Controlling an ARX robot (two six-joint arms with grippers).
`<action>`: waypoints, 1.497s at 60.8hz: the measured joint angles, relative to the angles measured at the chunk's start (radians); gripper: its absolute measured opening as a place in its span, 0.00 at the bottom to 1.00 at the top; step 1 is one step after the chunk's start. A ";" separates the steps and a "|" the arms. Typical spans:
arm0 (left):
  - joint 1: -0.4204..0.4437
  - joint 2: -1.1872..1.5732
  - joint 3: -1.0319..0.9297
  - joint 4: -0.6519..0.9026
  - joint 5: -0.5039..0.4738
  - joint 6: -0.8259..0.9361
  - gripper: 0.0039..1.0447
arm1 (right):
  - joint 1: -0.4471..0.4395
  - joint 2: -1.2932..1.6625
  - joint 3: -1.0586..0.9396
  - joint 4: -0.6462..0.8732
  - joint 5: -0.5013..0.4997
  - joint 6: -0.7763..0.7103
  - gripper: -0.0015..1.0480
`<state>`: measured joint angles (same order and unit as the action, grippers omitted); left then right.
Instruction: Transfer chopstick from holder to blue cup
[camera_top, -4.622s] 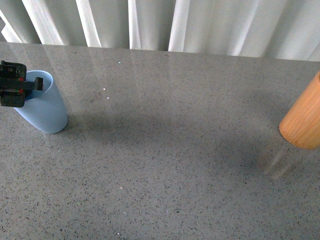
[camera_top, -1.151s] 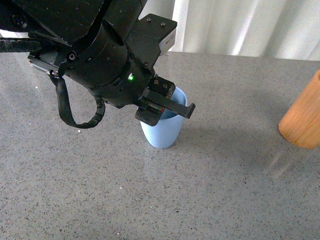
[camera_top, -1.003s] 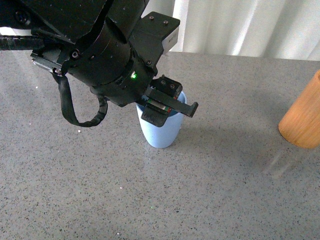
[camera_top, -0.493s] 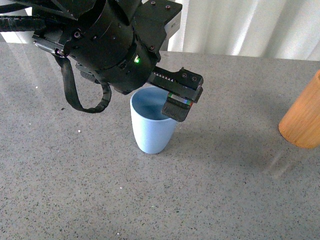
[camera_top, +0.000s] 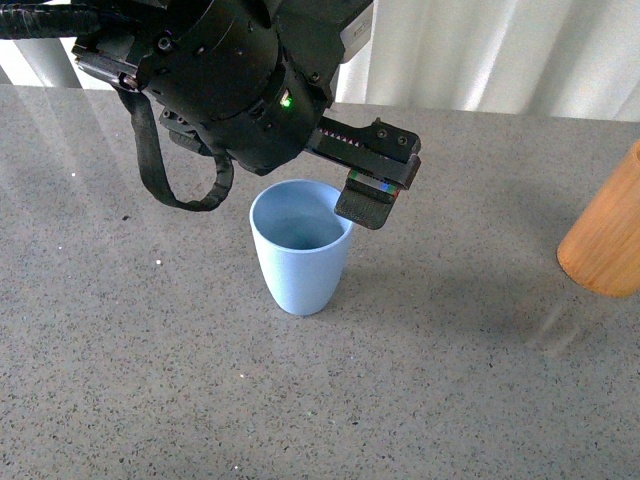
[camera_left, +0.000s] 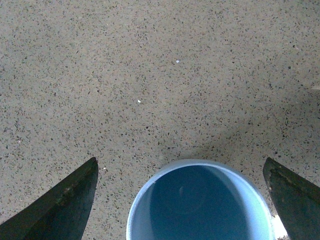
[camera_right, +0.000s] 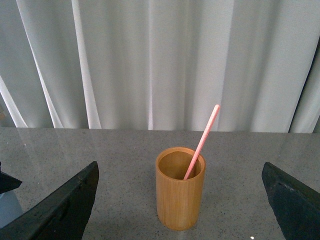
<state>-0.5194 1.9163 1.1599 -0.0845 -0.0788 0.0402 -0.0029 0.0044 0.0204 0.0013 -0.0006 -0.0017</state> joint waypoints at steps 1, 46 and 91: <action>0.000 0.000 0.000 0.000 0.000 0.000 0.94 | 0.000 0.000 0.000 0.000 0.000 0.000 0.90; 0.441 -0.220 -0.004 0.009 0.176 0.024 0.94 | 0.000 0.000 0.000 0.000 0.000 0.000 0.90; 1.216 -0.278 -0.200 0.142 0.570 0.219 0.94 | 0.000 0.000 0.000 0.000 0.000 0.000 0.90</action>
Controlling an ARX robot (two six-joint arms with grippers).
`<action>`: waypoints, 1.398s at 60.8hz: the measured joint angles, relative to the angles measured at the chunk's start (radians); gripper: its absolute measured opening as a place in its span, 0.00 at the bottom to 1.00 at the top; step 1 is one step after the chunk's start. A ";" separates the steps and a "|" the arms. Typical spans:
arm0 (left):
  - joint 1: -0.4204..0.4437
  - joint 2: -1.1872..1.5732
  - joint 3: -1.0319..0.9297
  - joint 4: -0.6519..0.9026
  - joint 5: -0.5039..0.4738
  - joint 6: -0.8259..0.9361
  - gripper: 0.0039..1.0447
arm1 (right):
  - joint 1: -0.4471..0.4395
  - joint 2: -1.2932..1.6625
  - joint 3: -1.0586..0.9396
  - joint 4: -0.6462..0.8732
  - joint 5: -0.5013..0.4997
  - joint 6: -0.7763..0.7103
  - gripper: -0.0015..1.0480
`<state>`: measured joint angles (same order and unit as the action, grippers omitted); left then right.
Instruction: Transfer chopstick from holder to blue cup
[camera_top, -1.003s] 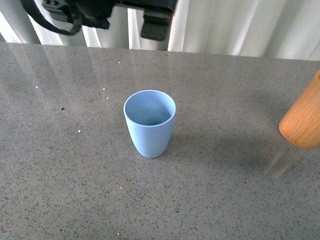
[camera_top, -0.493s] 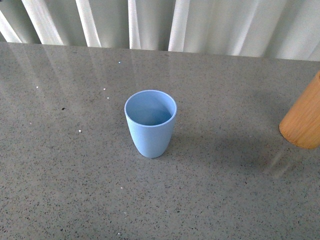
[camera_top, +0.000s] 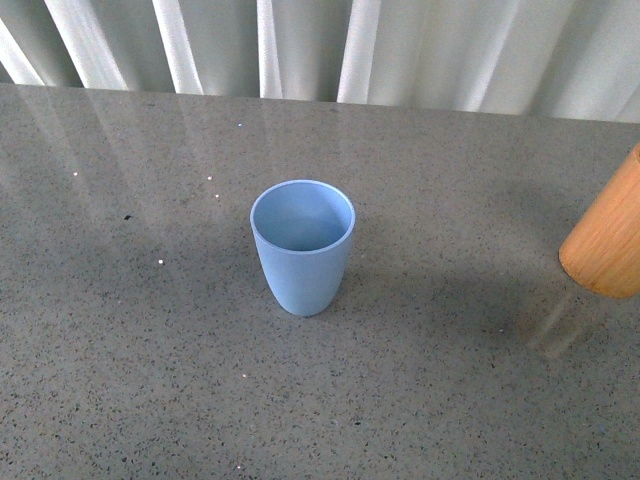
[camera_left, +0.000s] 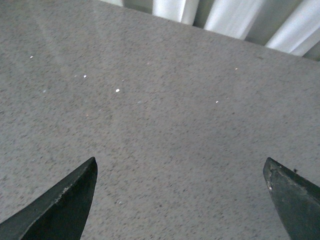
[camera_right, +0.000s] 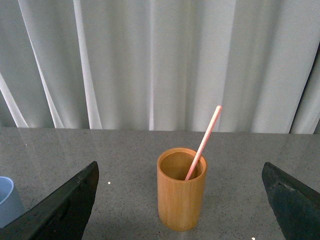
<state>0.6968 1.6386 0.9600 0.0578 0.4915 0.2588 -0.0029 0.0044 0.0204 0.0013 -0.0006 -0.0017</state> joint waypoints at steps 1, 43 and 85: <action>0.014 0.000 -0.011 0.006 0.001 0.010 0.94 | 0.000 0.000 0.000 0.000 0.000 0.000 0.90; 0.100 -0.516 -0.761 0.847 0.291 -0.218 0.43 | 0.001 0.000 0.000 0.000 -0.001 0.000 0.90; -0.464 -1.273 -0.943 0.306 -0.268 -0.258 0.03 | 0.001 0.000 0.000 0.000 0.000 0.000 0.90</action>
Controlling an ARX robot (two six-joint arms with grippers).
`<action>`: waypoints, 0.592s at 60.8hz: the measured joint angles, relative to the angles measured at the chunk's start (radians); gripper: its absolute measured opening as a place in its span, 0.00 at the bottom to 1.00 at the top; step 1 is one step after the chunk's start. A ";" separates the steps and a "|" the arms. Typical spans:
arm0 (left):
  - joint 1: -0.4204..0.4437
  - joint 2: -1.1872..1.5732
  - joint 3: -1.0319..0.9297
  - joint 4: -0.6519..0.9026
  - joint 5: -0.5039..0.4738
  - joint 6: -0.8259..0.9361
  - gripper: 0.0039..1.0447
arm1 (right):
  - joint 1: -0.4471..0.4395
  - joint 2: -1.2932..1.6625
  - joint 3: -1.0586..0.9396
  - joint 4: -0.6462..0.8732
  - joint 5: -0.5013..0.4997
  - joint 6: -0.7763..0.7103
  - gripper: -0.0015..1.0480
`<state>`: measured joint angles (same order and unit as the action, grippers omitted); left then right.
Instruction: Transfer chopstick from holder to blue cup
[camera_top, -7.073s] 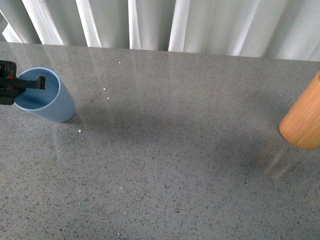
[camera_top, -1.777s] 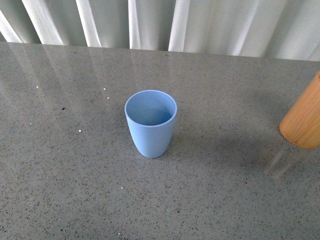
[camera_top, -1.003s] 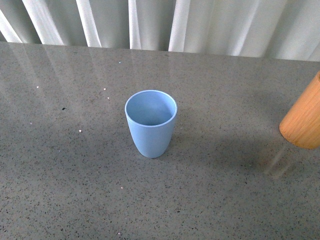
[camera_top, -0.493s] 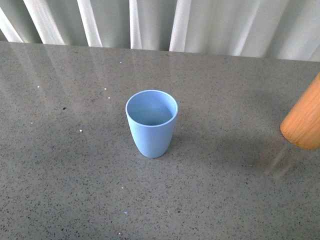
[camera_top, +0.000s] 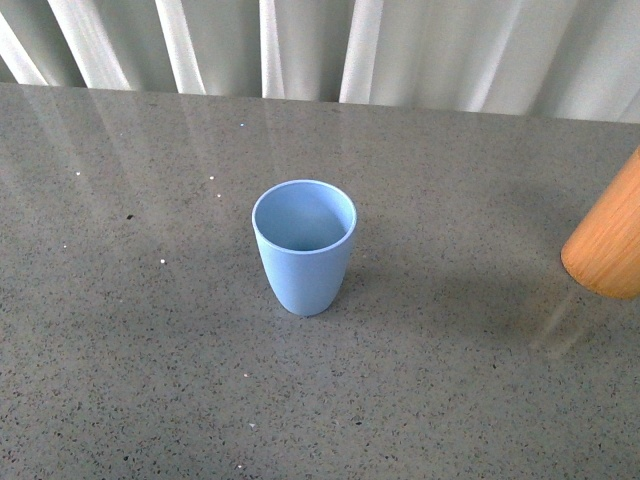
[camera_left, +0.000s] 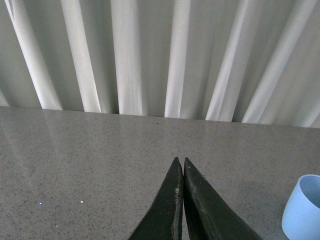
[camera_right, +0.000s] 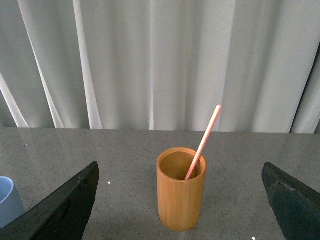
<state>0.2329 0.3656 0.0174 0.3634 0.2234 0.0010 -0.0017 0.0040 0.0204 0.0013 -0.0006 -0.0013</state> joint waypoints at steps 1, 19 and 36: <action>-0.005 -0.006 0.000 -0.005 -0.005 0.000 0.03 | 0.000 0.000 0.000 0.000 0.000 0.000 0.90; -0.161 -0.140 0.000 -0.137 -0.182 -0.001 0.03 | 0.000 0.000 0.000 0.000 0.000 0.000 0.90; -0.232 -0.304 0.000 -0.333 -0.224 -0.003 0.03 | 0.000 0.000 0.000 0.000 0.000 0.000 0.90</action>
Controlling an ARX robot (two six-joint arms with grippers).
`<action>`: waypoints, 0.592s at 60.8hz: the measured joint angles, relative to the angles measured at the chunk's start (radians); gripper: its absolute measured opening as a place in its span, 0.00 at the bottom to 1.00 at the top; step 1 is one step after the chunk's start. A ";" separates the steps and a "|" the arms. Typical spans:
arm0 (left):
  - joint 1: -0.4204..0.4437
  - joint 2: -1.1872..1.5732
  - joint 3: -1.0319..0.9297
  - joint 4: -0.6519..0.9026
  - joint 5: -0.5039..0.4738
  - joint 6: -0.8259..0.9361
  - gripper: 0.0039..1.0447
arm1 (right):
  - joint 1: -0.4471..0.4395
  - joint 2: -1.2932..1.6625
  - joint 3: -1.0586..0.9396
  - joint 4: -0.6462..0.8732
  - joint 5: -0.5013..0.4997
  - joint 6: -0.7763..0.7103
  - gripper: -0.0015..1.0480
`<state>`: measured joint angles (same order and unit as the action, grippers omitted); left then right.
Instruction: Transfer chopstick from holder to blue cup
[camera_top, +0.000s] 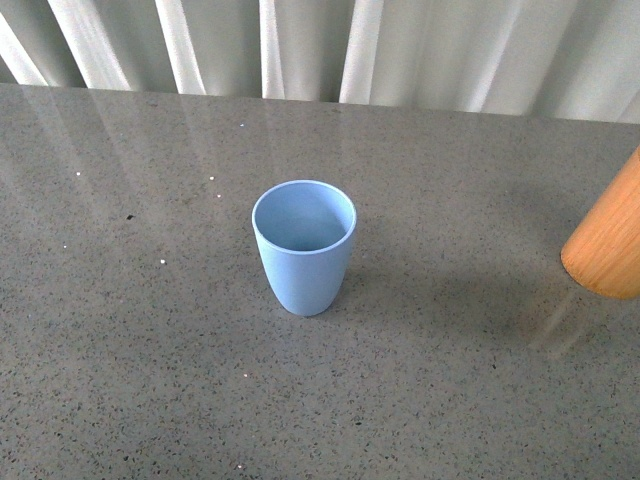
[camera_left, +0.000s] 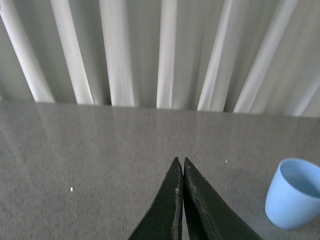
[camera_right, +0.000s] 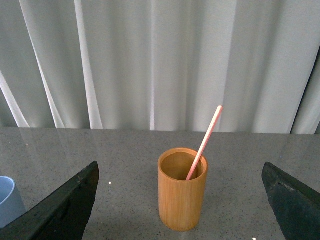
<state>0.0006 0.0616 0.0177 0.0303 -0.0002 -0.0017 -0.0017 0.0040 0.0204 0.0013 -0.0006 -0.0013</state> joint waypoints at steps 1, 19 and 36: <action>0.000 -0.028 0.000 -0.020 0.000 0.000 0.03 | 0.000 0.000 0.000 0.000 0.000 0.000 0.90; -0.001 -0.058 0.000 -0.029 0.000 0.000 0.03 | 0.000 0.000 0.000 0.000 0.000 0.000 0.90; -0.001 -0.058 0.000 -0.029 0.000 0.000 0.34 | 0.000 0.000 0.000 0.000 0.000 0.000 0.90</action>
<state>-0.0002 0.0040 0.0177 0.0010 -0.0002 -0.0021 -0.0017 0.0040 0.0204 0.0013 -0.0006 -0.0013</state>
